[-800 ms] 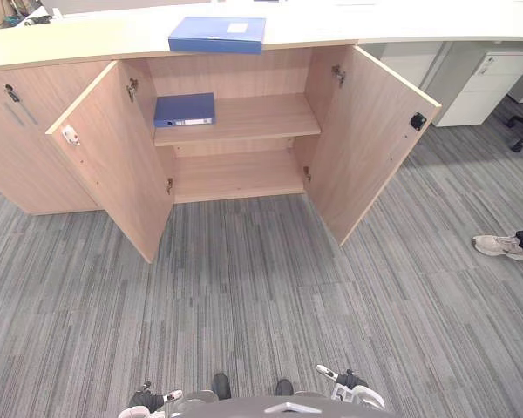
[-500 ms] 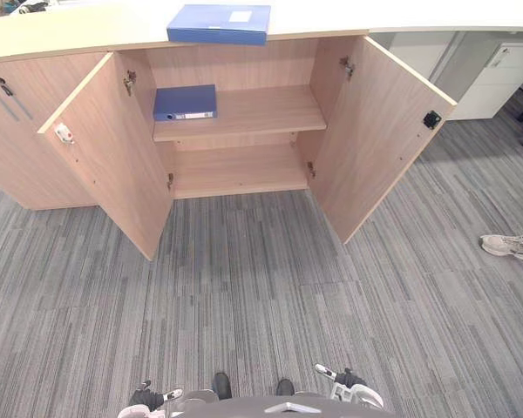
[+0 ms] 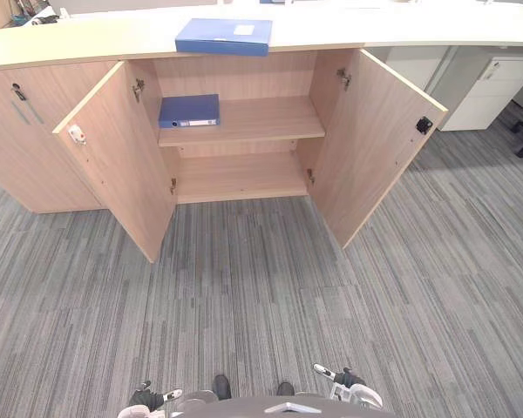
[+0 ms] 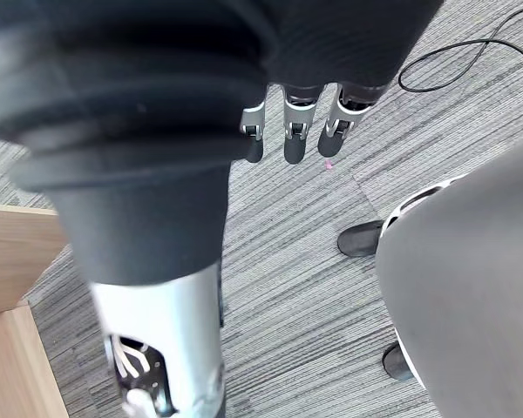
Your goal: Walk over to the cabinet, pick up the folder, carry it to the office cabinet, place the folder inside the office cabinet, then close the office cabinet door
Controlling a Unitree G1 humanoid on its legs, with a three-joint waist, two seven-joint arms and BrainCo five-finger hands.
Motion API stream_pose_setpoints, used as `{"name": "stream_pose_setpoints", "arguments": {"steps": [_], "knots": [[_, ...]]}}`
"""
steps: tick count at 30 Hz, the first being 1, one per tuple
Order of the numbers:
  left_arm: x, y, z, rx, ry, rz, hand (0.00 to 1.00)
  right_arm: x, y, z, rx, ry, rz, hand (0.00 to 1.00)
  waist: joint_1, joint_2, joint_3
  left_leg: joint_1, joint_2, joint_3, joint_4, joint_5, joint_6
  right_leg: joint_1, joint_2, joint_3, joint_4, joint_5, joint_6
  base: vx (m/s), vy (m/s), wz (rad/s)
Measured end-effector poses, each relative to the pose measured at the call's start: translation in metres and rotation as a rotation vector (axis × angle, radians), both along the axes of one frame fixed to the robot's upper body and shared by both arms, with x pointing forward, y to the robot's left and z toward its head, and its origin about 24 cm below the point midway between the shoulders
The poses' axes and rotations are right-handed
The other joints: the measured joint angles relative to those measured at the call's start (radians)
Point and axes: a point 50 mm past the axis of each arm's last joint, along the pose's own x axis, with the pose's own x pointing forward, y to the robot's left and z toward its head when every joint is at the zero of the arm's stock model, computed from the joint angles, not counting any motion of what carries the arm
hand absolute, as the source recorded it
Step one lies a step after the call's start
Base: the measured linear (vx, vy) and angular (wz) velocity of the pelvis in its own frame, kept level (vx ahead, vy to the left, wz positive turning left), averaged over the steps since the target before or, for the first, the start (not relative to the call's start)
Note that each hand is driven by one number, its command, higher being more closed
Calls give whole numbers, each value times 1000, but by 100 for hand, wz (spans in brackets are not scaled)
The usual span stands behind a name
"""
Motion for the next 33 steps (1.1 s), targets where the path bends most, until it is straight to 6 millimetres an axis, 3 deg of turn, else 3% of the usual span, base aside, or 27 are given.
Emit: {"name": "stream_pose_setpoints", "arguments": {"steps": [7, 14, 17, 18, 20, 21, 23, 26, 29, 31, 32, 33], "knots": [[2, 2, 1, 5, -9, 1, 0, 0, 0, 0, 0, 0, 0, 0, 7, -6, 1, -9, 1, 27, 1, -12, 5, -14, 1, 29, 2, 13, 4, 74, 2, -11], [7, 7, 3, 18, -24, -2, 0, 8, 1, 2, 1, -21, 5, 0, 16, -17, 8, -30, -4, 72, 34, -71, 19, -58, -9, 81, 27, -2, 26, 96, 14, -24], [11, 7, 4, 19, -38, -4, 0, 8, 0, 3, -2, -23, 4, 0, 22, -14, 13, -69, -2, 86, 160, -163, 34, -106, -34, 87, 158, -75, 47, 118, 80, -10], [13, 5, 4, 16, -43, -6, 0, 8, 0, 3, -3, -27, 4, 0, 22, -8, 22, -59, -9, 86, 196, -198, 47, -150, -58, 84, 307, -130, 60, 116, 117, 6], [16, 1, 4, 5, -52, -4, 0, 13, -1, 5, -9, -48, 5, 0, 23, 3, 32, -44, -11, 86, 204, -208, 56, -200, -73, 79, 442, -143, 59, 106, 159, 7], [18, 0, 4, -1, -60, 3, 0, 17, -2, 8, -16, -70, 6, 0, 24, 4, 43, -25, -18, 82, 206, -215, 66, -264, -94, 77, 604, -143, 51, 90, 155, 12], [23, 2, 5, 1, -73, 13, 0, 22, -2, 10, -19, -94, 11, 0, 23, 4, 62, 15, -33, 62, 208, -245, 91, -353, -123, 68, 806, -204, 36, 104, 110, 22], [23, 3, 5, 1, -77, 25, 0, 27, -1, 12, -27, -117, 28, 0, 21, -3, 63, 66, -28, 30, 179, -260, 81, -430, -115, -16, 804, -262, 30, 218, 58, 28], [26, 2, 6, 0, -84, 22, 0, 34, -2, 15, -33, -135, 29, 0, 3, 0, 67, 94, -18, -6, 144, -273, 58, -496, -71, -63, 641, -228, -3, 296, -24, 40], [27, 3, 6, 2, -84, 22, 0, 34, -1, 15, -29, -138, 27, 0, -9, -2, 68, 123, -14, -42, 132, -294, 19, -494, -32, -60, 525, -159, -45, 372, -91, 55], [26, 2, 6, 1, -83, 23, 0, 31, -3, 14, -30, -133, 18, 0, -17, -2, 68, 155, -10, -69, 128, -311, -9, -475, -25, -60, 490, -87, -80, 486, -174, 79], [27, -4, 5, -15, -84, 25, 0, 33, -5, 15, -35, -139, 9, 0, -27, 13, 63, 178, 15, -90, 130, -321, -25, -456, -14, -77, 498, -72, -82, 612, -219, 83]]}}
